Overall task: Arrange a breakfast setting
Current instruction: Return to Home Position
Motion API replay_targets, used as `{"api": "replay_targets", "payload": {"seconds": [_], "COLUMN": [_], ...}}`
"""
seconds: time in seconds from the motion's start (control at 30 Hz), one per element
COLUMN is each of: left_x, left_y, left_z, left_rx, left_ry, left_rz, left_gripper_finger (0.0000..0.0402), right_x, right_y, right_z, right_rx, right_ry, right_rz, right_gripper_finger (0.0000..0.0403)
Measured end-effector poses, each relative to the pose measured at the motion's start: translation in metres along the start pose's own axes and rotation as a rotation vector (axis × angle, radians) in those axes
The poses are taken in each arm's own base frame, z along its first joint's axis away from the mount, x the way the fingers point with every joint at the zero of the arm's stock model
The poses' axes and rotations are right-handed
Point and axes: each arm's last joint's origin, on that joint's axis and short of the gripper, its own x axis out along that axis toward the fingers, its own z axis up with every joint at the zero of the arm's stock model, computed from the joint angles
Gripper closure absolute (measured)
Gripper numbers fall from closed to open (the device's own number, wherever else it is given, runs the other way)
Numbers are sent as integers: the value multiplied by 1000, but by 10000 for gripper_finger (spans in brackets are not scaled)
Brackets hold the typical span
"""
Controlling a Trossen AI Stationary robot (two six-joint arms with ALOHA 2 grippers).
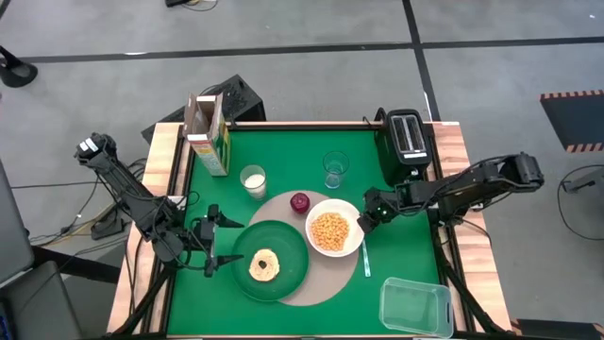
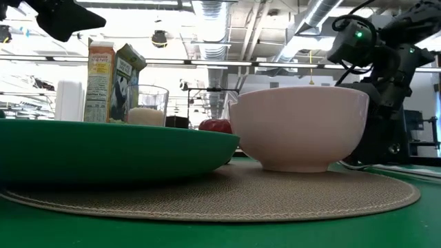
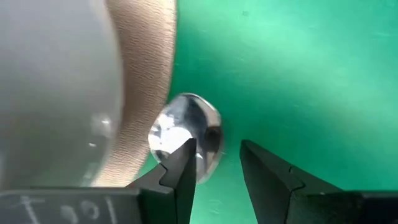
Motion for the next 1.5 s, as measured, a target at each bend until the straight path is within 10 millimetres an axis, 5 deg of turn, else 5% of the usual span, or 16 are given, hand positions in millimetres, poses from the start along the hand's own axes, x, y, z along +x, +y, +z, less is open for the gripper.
{"api": "replay_targets", "payload": {"seconds": [0.6, 0.93, 1.27, 1.5], "left_x": [0, 0, 6, 24], "left_y": [0, 0, 2, 25], "left_z": [0, 0, 8, 23], "left_rx": [3, -17, -17, 15], "left_ry": [0, 3, -22, -86], "left_rz": [0, -8, -71, 25], "left_gripper_finger": [15, 15, 15, 16], "right_x": [-21, -68, -126, -139], "right_y": [21, 19, 38, 63], "right_z": [12, 12, 20, 33], "right_rx": [-42, -74, -210, -442], "right_ry": [18, 4, -259, -531], "right_rz": [-39, -86, 165, 324], "right_gripper_finger": [247, 247, 247, 247]}}
